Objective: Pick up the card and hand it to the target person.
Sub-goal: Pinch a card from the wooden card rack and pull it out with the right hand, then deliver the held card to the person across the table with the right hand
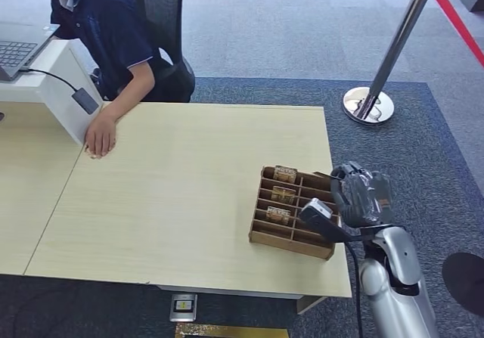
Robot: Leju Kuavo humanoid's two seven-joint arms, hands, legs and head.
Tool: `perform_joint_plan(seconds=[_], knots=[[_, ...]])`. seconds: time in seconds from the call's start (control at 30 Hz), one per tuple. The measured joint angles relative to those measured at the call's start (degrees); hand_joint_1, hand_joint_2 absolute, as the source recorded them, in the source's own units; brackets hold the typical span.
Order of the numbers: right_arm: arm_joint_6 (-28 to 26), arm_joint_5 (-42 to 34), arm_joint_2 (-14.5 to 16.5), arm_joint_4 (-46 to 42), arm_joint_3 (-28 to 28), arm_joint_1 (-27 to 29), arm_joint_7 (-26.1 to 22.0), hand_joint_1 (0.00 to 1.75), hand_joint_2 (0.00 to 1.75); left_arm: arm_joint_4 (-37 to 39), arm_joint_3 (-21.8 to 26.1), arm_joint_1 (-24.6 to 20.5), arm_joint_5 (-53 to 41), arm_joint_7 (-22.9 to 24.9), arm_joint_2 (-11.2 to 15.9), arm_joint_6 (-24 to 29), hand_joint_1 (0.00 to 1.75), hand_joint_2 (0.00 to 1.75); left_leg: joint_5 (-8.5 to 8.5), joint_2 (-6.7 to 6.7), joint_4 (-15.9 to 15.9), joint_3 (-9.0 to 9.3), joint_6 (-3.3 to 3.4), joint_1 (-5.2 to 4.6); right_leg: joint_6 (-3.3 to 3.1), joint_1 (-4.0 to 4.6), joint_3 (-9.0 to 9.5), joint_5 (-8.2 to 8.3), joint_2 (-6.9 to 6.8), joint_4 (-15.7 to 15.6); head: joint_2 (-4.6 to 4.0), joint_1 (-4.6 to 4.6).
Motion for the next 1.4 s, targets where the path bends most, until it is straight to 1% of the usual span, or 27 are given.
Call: perform_joint_plan(seconds=[0.13, 0.23, 0.27, 0.37, 0.5, 0.67, 0.77, 0.87, 0.97, 1.07, 1.23, 1.4], knots=[[2.15, -0.81, -0.28, -3.98, 0.87, 0.37, -1.05, 1.75, 1.75, 0.00, 0.03, -0.07, 0.17, 0.03, -0.02, 0.16, 0.00, 0.00, 0.00, 0.00, 0.00, 0.00, 0.00, 0.01, 0.00, 0.01, 0.00, 0.00, 0.00, 0.01, 0.01, -0.01], [3.52, -2.27, -0.27, -4.73, 3.00, -0.59, -2.07, 1.75, 1.75, 0.02, 0.05, -0.41, 0.38, 0.59, -0.54, 1.30, 0.00, 0.00, 0.01, 0.00, -0.01, -0.02, 0.00, 0.01, 0.00, 0.01, 0.00, 0.00, 0.00, 0.04, 0.01, -0.01], [3.57, -3.03, -0.16, -4.20, 4.05, -1.47, -2.27, 1.75, 1.75, 0.03, 0.07, -0.67, 0.33, 0.84, -0.81, 1.77, 0.00, 0.00, 0.01, 0.01, -0.01, -0.02, -0.01, 0.01, 0.00, 0.01, 0.00, 0.00, 0.00, 0.05, 0.01, -0.01], [1.80, -5.24, 1.27, 1.12, 7.71, -6.79, -2.62, 1.75, 1.75, 0.08, 0.05, -1.61, -0.36, 1.12, -1.57, 2.34, 0.00, 0.00, 0.03, 0.01, 0.00, 0.01, -0.02, 0.01, 0.00, 0.01, 0.01, 0.01, 0.00, 0.09, 0.01, -0.01], [-2.28, -5.92, 5.07, 10.93, 10.08, -14.07, -2.99, 1.75, 1.75, 0.09, -0.11, -2.04, -1.25, 1.13, -2.01, 2.23, 0.00, 0.00, 0.05, 0.02, 0.00, 0.01, -0.04, 0.01, -0.01, 0.01, -0.01, 0.01, 0.00, 0.16, 0.01, 0.00], [-7.87, -6.10, 11.67, 25.60, 11.19, -23.71, -4.14, 1.75, 1.75, 0.09, -0.25, -2.31, -1.76, 1.38, -2.06, 2.15, 0.00, 0.00, 0.06, 0.03, 0.00, 0.01, -0.07, 0.02, -0.05, 0.02, -0.09, -0.01, 0.00, 0.26, 0.01, -0.01], [-9.79, -5.85, 15.19, 33.14, 11.51, -28.37, -4.32, 1.75, 1.75, 0.10, -0.43, -2.34, -2.26, 1.74, -2.08, 2.14, 0.00, 0.00, 0.07, 0.03, 0.00, -0.01, -0.09, 0.02, -0.08, 0.03, -0.12, -0.04, 0.00, 0.29, 0.01, -0.01], [-10.81, -5.76, 17.89, 38.93, 11.72, -31.73, -4.39, 1.75, 1.75, 0.11, -0.83, -2.34, -2.70, 1.96, -2.16, 2.12, 0.00, 0.00, 0.07, 0.03, -0.01, -0.03, -0.09, 0.03, -0.10, 0.03, -0.13, -0.05, 0.00, 0.28, 0.01, -0.01], [-11.22, -6.37, 19.69, 42.88, 12.24, -33.67, -4.22, 1.75, 1.75, 0.11, -1.08, -2.34, -2.98, 1.97, -2.31, 2.11, 0.00, 0.00, 0.06, 0.03, 0.00, -0.05, -0.09, 0.02, -0.10, 0.03, -0.14, -0.05, 0.00, 0.27, 0.01, -0.01], [-11.29, -8.41, 20.65, 45.33, 13.35, -34.69, -3.74, 1.75, 1.75, 0.11, -1.15, -2.33, -3.13, 2.07, -2.38, 2.13, 0.00, 0.00, 0.06, 0.02, 0.00, -0.07, -0.09, 0.02, -0.10, 0.02, -0.14, -0.05, 0.00, 0.26, 0.01, 0.00], [-11.24, -13.07, 21.49, 47.72, 17.11, -35.72, -2.57, 1.75, 1.75, 0.11, -1.14, -2.33, -2.77, 2.40, -2.43, 2.50, 0.00, 0.00, 0.06, 0.02, 0.00, -0.07, -0.10, 0.02, -0.10, 0.02, -0.16, -0.05, 0.00, 0.26, 0.00, -0.01], [-11.36, -16.09, 21.56, 49.25, 21.05, -36.17, -1.98, 1.75, 1.75, 0.11, -1.13, -2.31, -2.62, 2.62, -2.49, 2.97, 0.00, 0.00, 0.06, 0.02, 0.00, -0.06, -0.10, 0.02, -0.10, 0.03, -0.16, -0.05, 0.00, 0.27, 0.01, -0.01]])
